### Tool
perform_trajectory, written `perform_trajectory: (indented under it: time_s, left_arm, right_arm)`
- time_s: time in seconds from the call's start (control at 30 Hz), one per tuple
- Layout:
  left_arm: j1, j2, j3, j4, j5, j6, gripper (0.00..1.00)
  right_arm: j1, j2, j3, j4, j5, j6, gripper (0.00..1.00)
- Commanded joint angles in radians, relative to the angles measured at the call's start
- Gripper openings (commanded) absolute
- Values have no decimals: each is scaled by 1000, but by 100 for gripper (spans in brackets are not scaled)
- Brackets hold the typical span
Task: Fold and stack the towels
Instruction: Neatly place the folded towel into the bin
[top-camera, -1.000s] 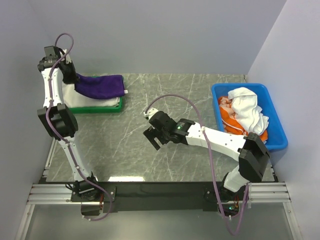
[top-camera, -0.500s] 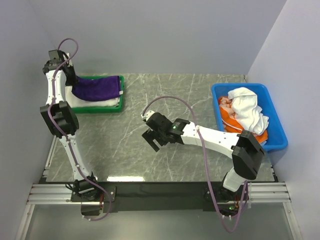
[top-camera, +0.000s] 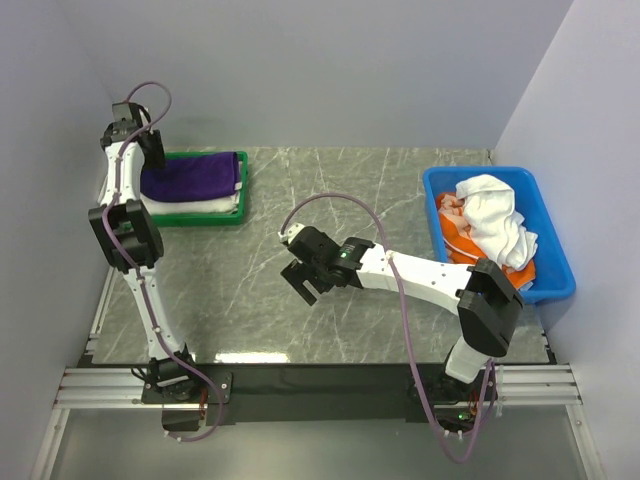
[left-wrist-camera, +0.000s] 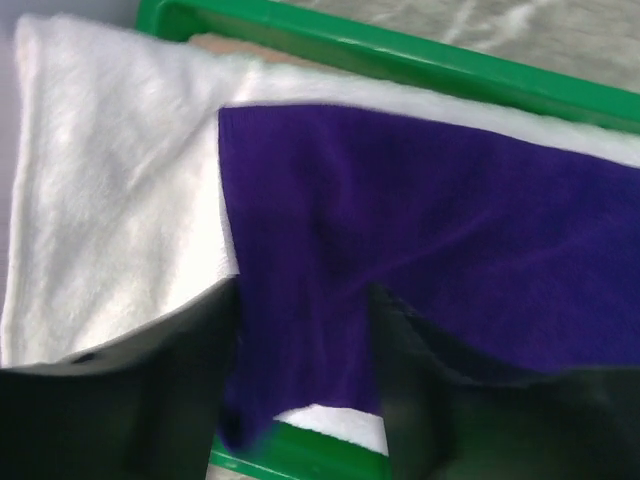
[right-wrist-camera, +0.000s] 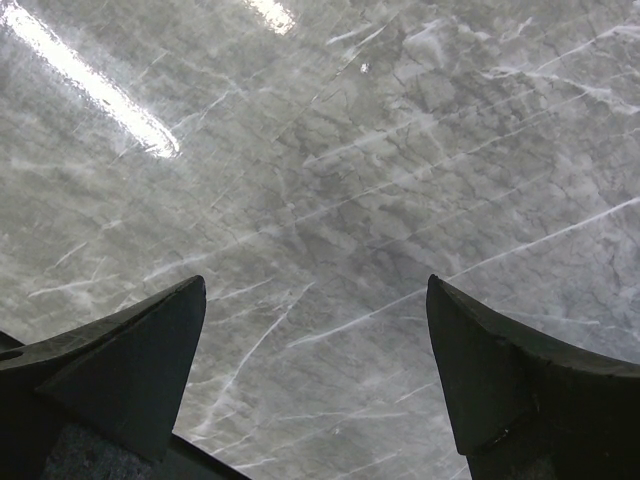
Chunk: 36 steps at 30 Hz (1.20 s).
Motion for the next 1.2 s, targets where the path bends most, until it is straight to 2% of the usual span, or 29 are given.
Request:
perform_trajectory:
  time_s: [0.0,0.03,0.13,0.2,0.3,0.4,0.47,0.6,0.63,0.77,0.87,0.93,1.0,1.07,1.1,1.17]
  left_arm:
    - [2,-24,-8,63,-124,-8,62]
    - [2,-32,-17,71,-144,-46,71]
    - [5,-61,-17,83,-232,-73,84]
    - [6,-79,-8,86,-310,-91,86]
    - [6,-116,-8,86,-367,-117,95]
    - [5,-194,-29,65,-326,-195,99]
    - [5,-262,-81,77,-226,-244,99]
    - [5,-526,-332,140,18,-380,99]
    - [5,-576,-380,152,112,-398,99]
    - [-1,-841,-645,218,259,-435,99]
    - [-14,-1181,-964,342,233,-479,99]
    - [-75,-1323,-1063,381,184,-493,99]
    - [-139,-1485,-1135,383,85,-485,99]
    - [-211,-1558,-1146,305,11,-478,99]
    - [-228,-1623,-1152,278,-56,-478,99]
    - [-238,-1731,-1166,206,-100,-487,99]
  right_arm:
    - [7,-10,38,5,4,4,97]
    - [7,-19,37,8,9,16,97]
    - [2,-32,32,18,32,33,97]
    - [5,-48,29,18,46,39,97]
    - [-1,-79,12,21,98,53,97]
    - [-36,-122,-6,19,168,103,97]
    - [-65,-150,-15,22,211,155,97]
    - [-183,-260,-54,16,250,272,97]
    - [-249,-280,-61,12,248,315,97]
    - [-396,-415,-136,-4,259,401,97]
    - [-490,-594,-202,14,305,435,98]
    - [-513,-679,-235,28,337,427,98]
    - [-530,-801,-284,59,356,401,98]
    - [-530,-878,-308,76,383,373,98]
    - [-530,-950,-339,85,398,355,98]
    - [-530,-1025,-386,119,426,344,98]
